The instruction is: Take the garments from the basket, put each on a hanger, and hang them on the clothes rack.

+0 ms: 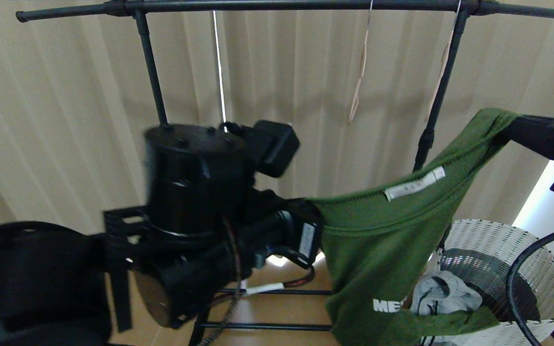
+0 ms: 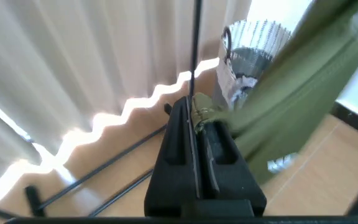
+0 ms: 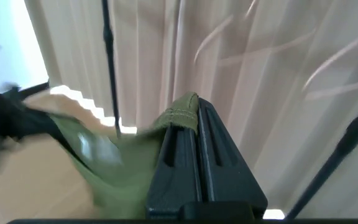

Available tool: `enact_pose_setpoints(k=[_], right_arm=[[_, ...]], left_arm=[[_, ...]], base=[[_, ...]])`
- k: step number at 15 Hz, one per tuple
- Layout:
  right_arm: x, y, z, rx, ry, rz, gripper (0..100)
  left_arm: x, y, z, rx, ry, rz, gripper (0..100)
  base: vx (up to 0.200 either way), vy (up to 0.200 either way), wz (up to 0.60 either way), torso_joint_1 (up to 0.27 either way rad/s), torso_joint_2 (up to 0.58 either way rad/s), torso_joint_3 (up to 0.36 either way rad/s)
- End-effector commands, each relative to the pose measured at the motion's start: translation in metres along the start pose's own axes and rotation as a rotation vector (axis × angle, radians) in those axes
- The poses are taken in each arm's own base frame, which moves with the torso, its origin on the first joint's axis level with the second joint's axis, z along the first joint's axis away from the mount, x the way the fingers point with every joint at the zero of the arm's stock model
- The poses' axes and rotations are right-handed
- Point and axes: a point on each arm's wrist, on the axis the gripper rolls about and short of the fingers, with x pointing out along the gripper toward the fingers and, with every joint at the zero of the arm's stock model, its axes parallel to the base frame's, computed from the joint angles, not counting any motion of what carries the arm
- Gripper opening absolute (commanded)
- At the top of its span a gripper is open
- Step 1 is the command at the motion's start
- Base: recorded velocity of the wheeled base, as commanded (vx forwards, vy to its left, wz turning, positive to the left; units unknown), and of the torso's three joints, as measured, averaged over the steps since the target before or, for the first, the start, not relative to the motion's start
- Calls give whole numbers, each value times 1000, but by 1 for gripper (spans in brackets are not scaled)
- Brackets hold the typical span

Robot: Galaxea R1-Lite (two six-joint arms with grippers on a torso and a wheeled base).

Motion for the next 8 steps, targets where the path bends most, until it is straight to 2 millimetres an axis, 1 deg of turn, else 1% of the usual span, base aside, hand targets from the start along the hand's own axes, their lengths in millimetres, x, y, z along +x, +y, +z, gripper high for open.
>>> enact_pose_setpoints(k=[1,2,3,4,5,6,8], right_arm=[[7,-1,9,-3,-23,1,0],[7,-1,11,-4,-29,2,0],[7,-1,11,-4,-29,2,0],[7,-1,9,-2,-20,1,0],[8,-1,7,-2,-15,1,0],[10,-2,6,0,-6,1,0],[14,-3,4,1,4,-1,0]], left_arm=[[-60,42,45,-33,-130,45,0],[-66,53,58,-28,-146,85,0],[-66,53,58,-28,-146,85,0],[-70,67,72,0,-160,143,0],[-70,72,75,27,-156,165,0],[-71,84,74,108,-115,221,0],[-70,88,72,150,-92,240,0]], base=[[0,0,0,0,0,0],[0,0,0,0,0,0],[0,0,0,0,0,0],[0,0,0,0,0,0],[0,0,0,0,0,0],[0,0,0,0,0,0],[0,0,0,0,0,0]])
